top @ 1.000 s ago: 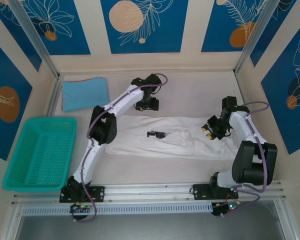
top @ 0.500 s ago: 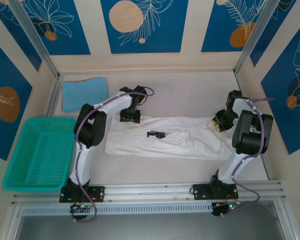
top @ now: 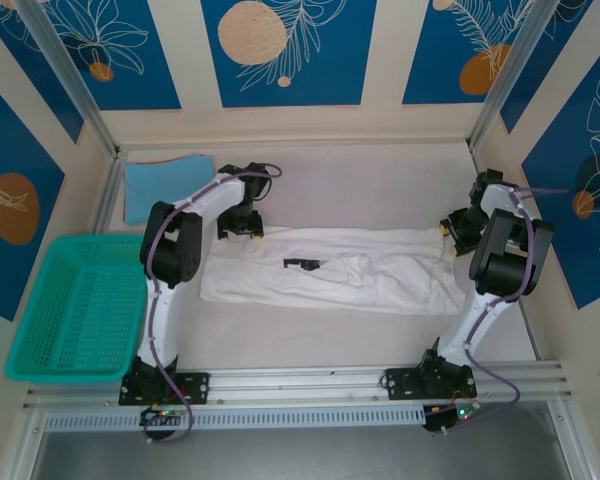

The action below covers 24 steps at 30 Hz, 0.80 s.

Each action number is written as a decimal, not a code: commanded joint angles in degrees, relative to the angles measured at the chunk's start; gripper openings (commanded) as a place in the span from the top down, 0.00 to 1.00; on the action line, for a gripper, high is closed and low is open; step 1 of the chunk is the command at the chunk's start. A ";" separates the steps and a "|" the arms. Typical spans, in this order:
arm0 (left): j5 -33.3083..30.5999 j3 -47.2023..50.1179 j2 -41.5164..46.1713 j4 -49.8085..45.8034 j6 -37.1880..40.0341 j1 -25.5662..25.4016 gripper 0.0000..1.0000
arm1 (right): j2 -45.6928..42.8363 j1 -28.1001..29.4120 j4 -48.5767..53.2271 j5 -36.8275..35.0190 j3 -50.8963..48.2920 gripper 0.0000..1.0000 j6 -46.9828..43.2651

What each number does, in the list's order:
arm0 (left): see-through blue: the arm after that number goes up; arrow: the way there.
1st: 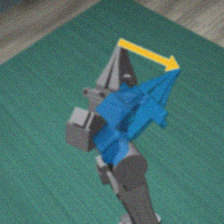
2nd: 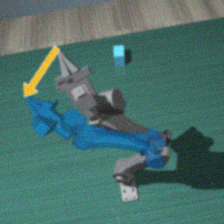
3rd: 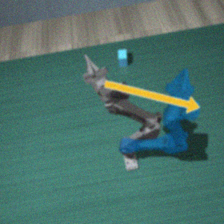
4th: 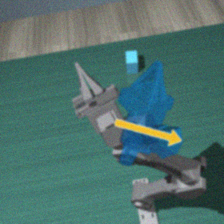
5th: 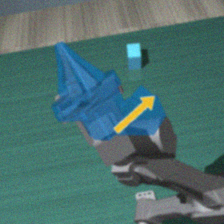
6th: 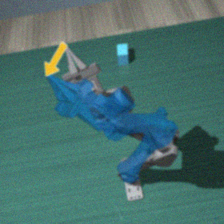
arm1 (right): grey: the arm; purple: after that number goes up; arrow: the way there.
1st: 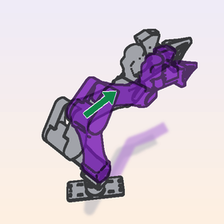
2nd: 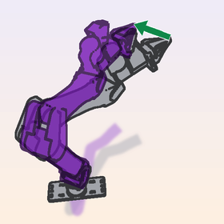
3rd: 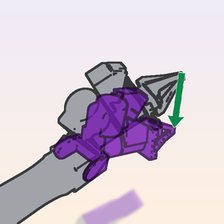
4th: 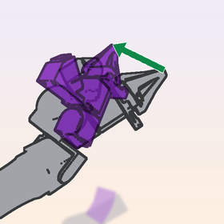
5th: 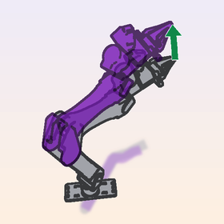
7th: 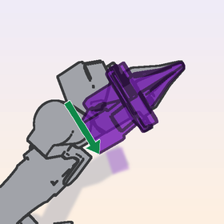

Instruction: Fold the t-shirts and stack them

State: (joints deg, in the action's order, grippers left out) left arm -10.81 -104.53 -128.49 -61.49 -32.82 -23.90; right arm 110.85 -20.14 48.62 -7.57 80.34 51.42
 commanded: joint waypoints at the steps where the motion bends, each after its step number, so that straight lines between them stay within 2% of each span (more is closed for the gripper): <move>1: 0.32 -5.14 -0.30 -3.90 -0.82 0.88 0.19 | -5.00 3.58 0.11 0.79 1.71 0.44 -1.81; 4: 1.48 -7.40 1.38 -4.42 -0.89 0.75 0.13 | -5.86 6.40 0.95 1.24 0.86 0.47 -1.22; 9: -0.42 -7.12 4.31 -4.89 0.41 -0.33 0.09 | -5.75 10.90 0.05 2.18 -3.63 0.55 1.99; 14: -1.41 -1.60 8.02 -4.57 1.09 -1.44 0.06 | -0.14 13.26 -0.42 2.82 -4.26 0.58 5.23; 15: -1.40 -0.15 8.86 -4.39 1.27 -1.65 0.00 | 1.09 13.65 -0.73 2.68 -3.63 0.59 5.51; 20: -3.36 5.18 12.39 -4.71 1.62 -3.51 0.00 | 9.21 14.83 -0.20 2.80 4.60 0.58 6.48; 24: -5.37 6.78 13.97 -6.63 1.46 -4.74 0.00 | 17.04 15.97 1.49 3.28 16.51 0.57 7.99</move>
State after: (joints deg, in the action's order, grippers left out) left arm -13.43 -98.83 -117.21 -65.21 -31.99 -27.75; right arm 121.89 -5.34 51.53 -5.26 91.26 57.28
